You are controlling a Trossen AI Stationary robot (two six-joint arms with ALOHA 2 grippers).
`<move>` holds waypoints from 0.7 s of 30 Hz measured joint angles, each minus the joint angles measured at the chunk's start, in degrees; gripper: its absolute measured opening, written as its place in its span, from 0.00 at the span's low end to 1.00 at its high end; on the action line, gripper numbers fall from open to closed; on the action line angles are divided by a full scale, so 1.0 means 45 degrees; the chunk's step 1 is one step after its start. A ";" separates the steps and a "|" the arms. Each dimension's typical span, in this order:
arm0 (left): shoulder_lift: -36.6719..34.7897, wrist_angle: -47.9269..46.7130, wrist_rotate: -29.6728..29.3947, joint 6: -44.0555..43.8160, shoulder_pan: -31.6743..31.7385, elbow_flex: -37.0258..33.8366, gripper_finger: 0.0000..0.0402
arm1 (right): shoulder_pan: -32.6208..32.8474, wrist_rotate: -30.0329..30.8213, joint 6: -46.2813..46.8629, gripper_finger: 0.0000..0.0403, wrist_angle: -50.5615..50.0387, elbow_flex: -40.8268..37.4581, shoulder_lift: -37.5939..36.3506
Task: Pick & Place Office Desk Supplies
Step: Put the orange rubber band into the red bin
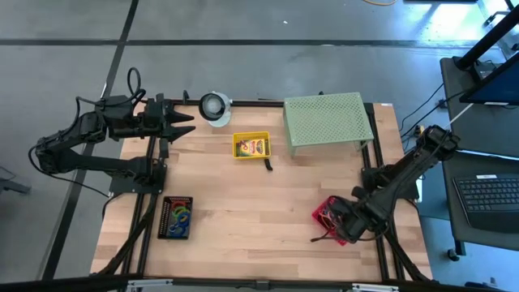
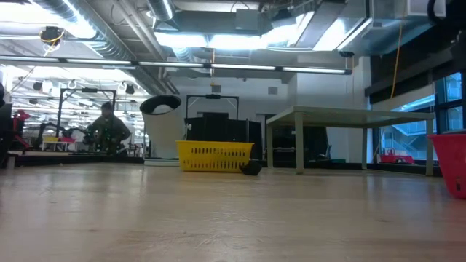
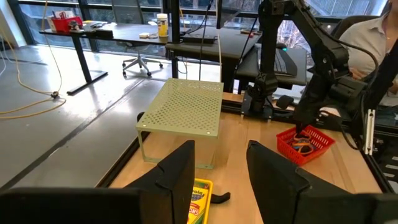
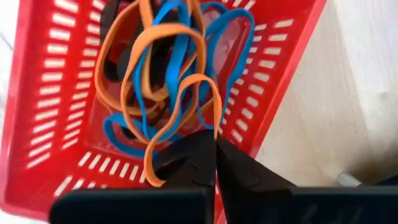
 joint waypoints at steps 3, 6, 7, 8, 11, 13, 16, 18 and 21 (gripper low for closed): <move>0.0002 0.0000 0.0000 0.0000 0.0000 0.0000 0.35 | 0.0072 -0.0016 0.0051 0.07 -0.0010 0.0000 0.0000; 0.0002 0.0001 0.0000 0.0000 -0.0001 0.0000 0.35 | 0.0077 -0.0498 0.0056 0.15 -0.0005 0.0000 0.0000; -0.0001 0.0000 0.0000 0.0000 -0.0002 0.0000 0.35 | 0.0082 -0.0775 0.0060 0.18 -0.0006 0.0012 0.0000; 0.0000 0.0005 -0.0002 0.0000 -0.0003 0.0000 0.35 | 0.0084 -0.0940 0.0060 0.22 -0.0010 0.0030 0.0000; 0.0002 0.0001 -0.0002 0.0000 -0.0004 0.0000 0.35 | 0.0086 -0.0869 0.0078 0.33 -0.0072 0.0102 0.0000; 0.0002 0.0000 -0.0005 0.0000 0.0000 0.0000 0.35 | 0.0082 -0.0819 0.0057 0.39 -0.0107 0.0102 0.0000; 0.0002 0.0000 0.0000 0.0000 0.0000 0.0000 0.35 | 0.0100 -0.0800 0.0137 0.48 -0.0143 0.0194 -0.0027; 0.0002 0.0000 0.0000 0.0000 -0.0005 0.0000 0.35 | 0.0171 -0.0426 0.0306 0.52 -0.0157 0.0474 -0.0174; -0.0002 0.0000 0.0000 0.0000 0.0000 0.0000 0.35 | 0.0252 0.0440 0.0391 0.55 -0.0411 0.1177 -0.0504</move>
